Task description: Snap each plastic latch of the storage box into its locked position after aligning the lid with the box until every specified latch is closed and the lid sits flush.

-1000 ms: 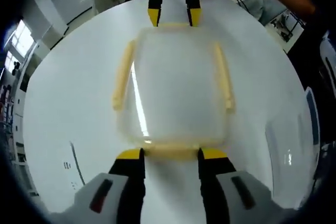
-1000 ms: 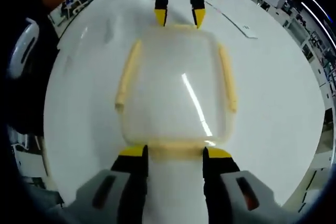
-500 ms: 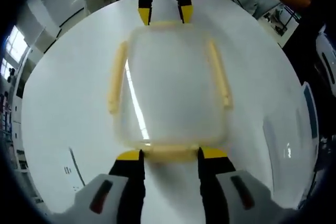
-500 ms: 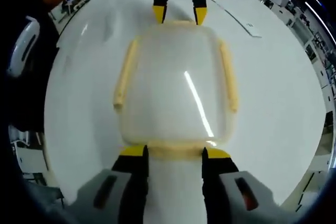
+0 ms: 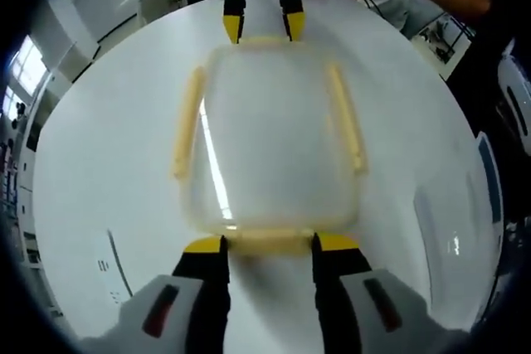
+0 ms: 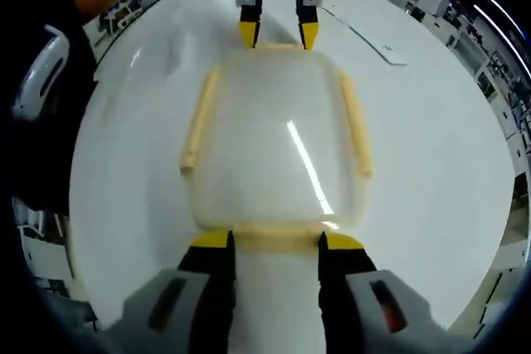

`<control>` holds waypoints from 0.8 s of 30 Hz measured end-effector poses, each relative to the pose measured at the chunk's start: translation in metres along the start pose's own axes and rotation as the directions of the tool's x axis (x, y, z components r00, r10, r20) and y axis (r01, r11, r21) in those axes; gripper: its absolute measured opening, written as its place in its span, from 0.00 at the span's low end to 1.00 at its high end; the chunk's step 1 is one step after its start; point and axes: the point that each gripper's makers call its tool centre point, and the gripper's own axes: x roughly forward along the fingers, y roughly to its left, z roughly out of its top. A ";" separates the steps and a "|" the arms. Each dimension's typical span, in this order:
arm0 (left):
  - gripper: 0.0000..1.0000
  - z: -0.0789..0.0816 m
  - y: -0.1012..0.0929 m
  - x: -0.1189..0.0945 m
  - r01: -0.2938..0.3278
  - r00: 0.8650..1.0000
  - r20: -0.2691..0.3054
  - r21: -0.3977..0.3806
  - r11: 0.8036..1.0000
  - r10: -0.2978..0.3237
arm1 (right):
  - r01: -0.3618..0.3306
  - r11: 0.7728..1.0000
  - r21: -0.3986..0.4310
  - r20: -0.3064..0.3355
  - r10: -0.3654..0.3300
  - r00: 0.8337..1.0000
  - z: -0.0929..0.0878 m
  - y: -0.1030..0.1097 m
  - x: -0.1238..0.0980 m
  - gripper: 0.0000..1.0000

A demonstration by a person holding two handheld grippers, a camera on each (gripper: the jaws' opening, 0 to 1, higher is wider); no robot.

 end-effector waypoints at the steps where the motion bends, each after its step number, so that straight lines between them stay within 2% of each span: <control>1: 0.36 0.000 0.000 0.000 -0.001 1.000 -0.001 -0.003 1.000 0.001 | -0.002 1.000 0.000 0.000 0.002 1.000 0.000 0.000 0.000 0.34; 5: 0.35 -0.001 0.002 -0.001 0.004 1.000 0.016 -0.010 1.000 -0.003 | -0.015 1.000 0.002 -0.006 0.015 1.000 0.002 0.000 0.000 0.34; 8: 0.36 -0.002 0.000 -0.001 0.003 1.000 0.001 -0.008 1.000 -0.003 | -0.025 1.000 0.003 -0.023 0.025 0.999 0.002 0.001 0.000 0.34; 12: 0.36 -0.007 -0.004 -0.004 0.016 1.000 -0.025 -0.014 1.000 -0.016 | -0.058 0.998 0.013 0.010 0.058 0.998 0.009 0.008 -0.001 0.34; 15: 0.36 -0.005 -0.008 -0.008 0.023 1.000 -0.019 -0.019 1.000 -0.023 | -0.059 0.998 0.005 0.006 0.059 0.998 0.011 0.010 -0.007 0.34; 24: 0.36 0.005 -0.010 -0.037 -0.009 1.000 -0.005 -0.012 1.000 0.009 | -0.028 1.000 -0.015 0.013 0.028 1.000 0.022 0.010 -0.033 0.34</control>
